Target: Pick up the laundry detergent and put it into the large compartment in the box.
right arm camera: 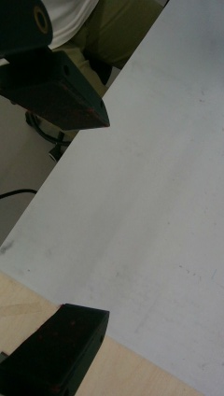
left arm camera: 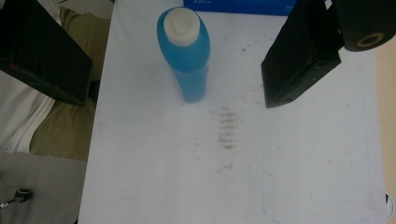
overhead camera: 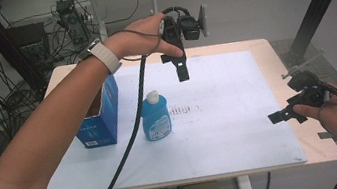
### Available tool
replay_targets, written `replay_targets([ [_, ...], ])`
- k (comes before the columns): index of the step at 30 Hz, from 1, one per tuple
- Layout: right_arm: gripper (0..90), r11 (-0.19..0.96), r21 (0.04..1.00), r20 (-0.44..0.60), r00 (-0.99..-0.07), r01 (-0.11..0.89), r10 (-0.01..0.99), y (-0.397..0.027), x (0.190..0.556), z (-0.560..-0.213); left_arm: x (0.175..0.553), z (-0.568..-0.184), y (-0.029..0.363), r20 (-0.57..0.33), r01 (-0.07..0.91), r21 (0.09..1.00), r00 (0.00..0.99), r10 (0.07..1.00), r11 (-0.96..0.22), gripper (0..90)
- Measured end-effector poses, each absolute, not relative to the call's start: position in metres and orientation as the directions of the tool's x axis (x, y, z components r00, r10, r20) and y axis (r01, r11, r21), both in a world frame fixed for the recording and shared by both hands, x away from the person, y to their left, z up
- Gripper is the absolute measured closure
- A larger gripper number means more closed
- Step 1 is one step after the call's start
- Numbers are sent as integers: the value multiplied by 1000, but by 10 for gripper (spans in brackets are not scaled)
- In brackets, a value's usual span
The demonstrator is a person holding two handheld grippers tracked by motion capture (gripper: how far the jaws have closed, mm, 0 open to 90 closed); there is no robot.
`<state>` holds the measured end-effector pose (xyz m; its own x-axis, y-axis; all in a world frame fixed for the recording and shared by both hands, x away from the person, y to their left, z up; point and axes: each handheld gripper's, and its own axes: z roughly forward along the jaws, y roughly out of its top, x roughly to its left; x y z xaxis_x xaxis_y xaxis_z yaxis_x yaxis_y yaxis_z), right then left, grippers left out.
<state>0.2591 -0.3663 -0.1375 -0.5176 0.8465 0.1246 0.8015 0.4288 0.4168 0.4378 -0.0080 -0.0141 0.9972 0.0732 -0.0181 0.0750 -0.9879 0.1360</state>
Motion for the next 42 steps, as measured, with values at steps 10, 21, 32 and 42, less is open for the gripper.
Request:
replay_targets([
  [10,73,431,420,124,-521,798,844,-367,259,-138,437,-11,-8,-17,87,129,996,85,-988,88],
  [21,73,426,427,124,-518,798,846,-368,256,-136,431,-4,-10,-7,84,125,996,84,-989,88],
  [32,72,427,430,118,-518,795,847,-370,252,-134,429,-2,-14,-5,83,118,997,83,-990,89],
  [42,73,426,428,121,-517,797,847,-370,253,-136,431,1,-10,-3,119,118,993,119,-986,95],
])
